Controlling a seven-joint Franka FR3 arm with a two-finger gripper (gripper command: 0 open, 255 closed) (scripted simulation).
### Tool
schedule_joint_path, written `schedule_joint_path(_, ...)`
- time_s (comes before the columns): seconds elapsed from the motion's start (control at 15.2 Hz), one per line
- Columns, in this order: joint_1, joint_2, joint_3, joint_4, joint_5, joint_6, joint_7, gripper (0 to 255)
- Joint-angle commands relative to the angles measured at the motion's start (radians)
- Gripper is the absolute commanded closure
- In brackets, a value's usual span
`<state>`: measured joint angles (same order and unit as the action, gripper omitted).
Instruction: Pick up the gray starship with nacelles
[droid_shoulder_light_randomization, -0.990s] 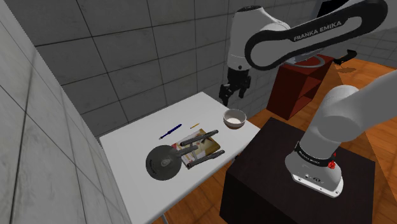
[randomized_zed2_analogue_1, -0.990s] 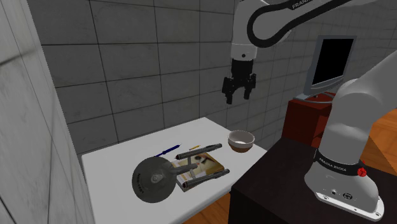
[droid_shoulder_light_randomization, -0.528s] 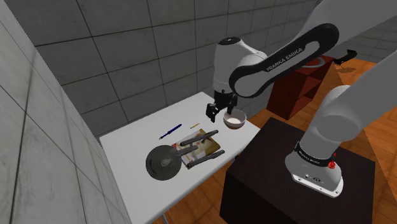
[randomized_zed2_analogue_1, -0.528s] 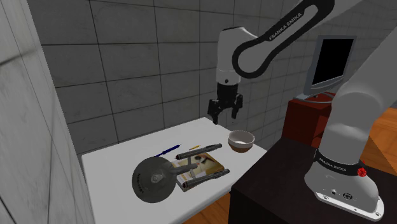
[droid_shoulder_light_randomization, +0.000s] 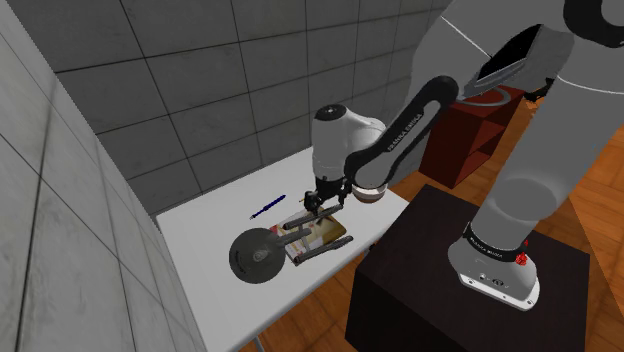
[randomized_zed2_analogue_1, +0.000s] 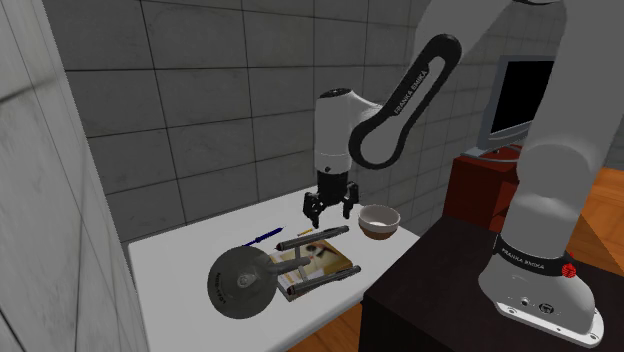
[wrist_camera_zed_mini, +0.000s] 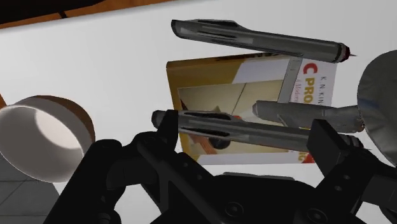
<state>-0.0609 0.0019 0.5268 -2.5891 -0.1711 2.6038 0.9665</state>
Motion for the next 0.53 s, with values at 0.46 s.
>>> schedule_joint_path(0.46, 0.173, 0.437, -0.178, 0.246, -0.459, 0.098, 0.477, 0)
